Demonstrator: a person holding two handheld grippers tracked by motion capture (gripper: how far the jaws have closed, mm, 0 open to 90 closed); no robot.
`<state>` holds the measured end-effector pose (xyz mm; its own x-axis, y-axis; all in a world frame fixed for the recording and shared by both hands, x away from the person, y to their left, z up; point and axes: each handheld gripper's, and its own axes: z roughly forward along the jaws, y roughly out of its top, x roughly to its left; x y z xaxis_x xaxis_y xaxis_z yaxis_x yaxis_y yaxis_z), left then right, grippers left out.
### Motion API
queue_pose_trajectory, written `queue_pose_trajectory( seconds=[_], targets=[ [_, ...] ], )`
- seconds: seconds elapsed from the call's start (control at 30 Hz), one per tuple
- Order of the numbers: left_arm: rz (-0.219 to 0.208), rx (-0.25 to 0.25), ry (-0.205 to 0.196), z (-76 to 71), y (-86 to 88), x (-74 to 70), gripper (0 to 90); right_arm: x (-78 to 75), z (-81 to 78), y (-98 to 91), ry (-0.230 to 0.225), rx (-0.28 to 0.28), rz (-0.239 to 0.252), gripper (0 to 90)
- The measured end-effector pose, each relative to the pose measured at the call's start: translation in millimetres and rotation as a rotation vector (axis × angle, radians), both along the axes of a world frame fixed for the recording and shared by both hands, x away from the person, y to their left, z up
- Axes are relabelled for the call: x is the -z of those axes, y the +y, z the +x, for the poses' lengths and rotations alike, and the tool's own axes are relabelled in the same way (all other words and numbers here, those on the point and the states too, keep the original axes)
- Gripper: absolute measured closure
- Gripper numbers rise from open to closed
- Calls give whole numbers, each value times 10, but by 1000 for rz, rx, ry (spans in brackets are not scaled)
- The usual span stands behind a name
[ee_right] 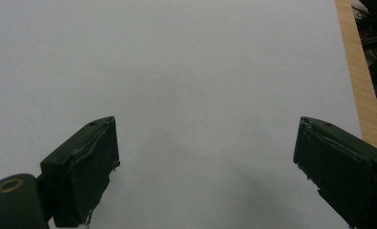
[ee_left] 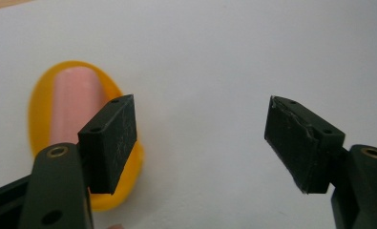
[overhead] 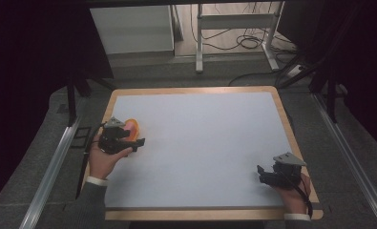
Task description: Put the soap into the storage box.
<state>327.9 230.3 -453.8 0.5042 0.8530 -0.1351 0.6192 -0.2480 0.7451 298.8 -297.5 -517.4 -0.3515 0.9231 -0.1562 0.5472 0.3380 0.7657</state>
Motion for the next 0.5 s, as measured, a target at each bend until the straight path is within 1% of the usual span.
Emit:
queue_pose_trajectory(
  seconds=[0.07,0.13,0.17,0.2,0.27,0.3,0.33,0.47,0.5],
  targets=[
    [7,30,1,-47,-59,33,267,0,0,3,0,-1,-1,78],
    [10,47,2,-90,-121,79,265,-2,-1,5,-2,-2,-1,78],
    [10,47,2,-90,-121,79,263,-3,-1,5,-2,-2,-1,78],
    [5,60,7,-130,-176,130,264,-4,-2,6,-2,-3,-1,77],
    [-5,75,9,-160,-219,186,265,-3,-2,5,-3,-2,-2,77],
    [-5,75,9,-160,-219,186,265,-3,-3,5,-2,-1,-2,78],
    [-12,87,12,-167,-250,247,265,-2,-3,5,-1,-1,-1,78],
    [-18,95,20,-198,-312,352,272,-3,-6,4,-1,-2,-3,77],
    [-18,95,20,-198,-312,352,273,-6,-6,-1,-1,0,-3,77]
  ],
)
